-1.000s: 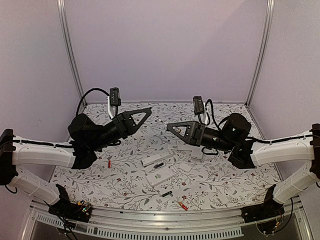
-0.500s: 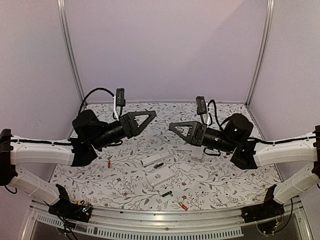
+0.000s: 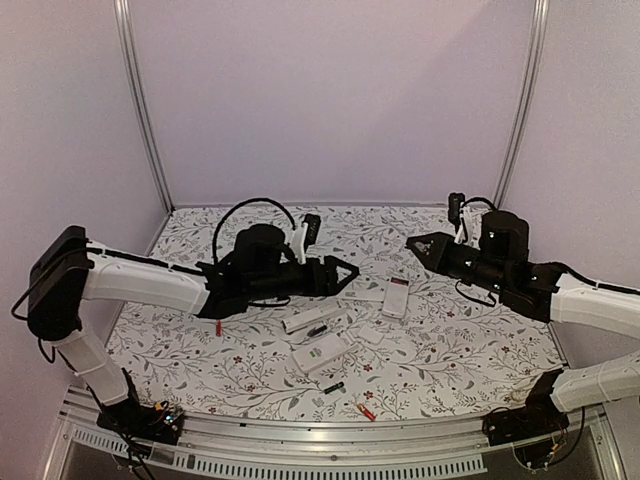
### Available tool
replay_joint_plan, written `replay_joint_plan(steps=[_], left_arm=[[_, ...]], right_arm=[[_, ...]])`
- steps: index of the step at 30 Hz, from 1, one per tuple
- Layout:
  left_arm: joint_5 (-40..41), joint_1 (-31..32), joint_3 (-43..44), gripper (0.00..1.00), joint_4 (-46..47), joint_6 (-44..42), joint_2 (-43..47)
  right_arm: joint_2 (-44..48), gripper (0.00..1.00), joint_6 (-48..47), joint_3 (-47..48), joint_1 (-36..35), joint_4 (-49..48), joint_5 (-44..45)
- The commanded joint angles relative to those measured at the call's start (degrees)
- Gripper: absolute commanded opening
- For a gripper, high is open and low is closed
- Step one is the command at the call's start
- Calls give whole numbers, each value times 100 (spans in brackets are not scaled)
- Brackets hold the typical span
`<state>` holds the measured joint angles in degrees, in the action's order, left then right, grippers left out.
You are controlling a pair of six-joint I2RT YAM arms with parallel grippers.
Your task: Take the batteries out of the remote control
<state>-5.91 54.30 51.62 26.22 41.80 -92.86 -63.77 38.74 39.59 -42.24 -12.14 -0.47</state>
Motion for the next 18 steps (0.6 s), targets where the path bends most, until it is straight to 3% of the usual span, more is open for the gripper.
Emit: replay_joint_plan(steps=[1,18], left_arm=[[284,279,750,76,-793,-150,-779],[1601,987,4381,89,-3881,-556,-3816]], right_arm=[[14,0,-222,-204,470,1063,416],[551,0,-217,-637,629,1427,1004]])
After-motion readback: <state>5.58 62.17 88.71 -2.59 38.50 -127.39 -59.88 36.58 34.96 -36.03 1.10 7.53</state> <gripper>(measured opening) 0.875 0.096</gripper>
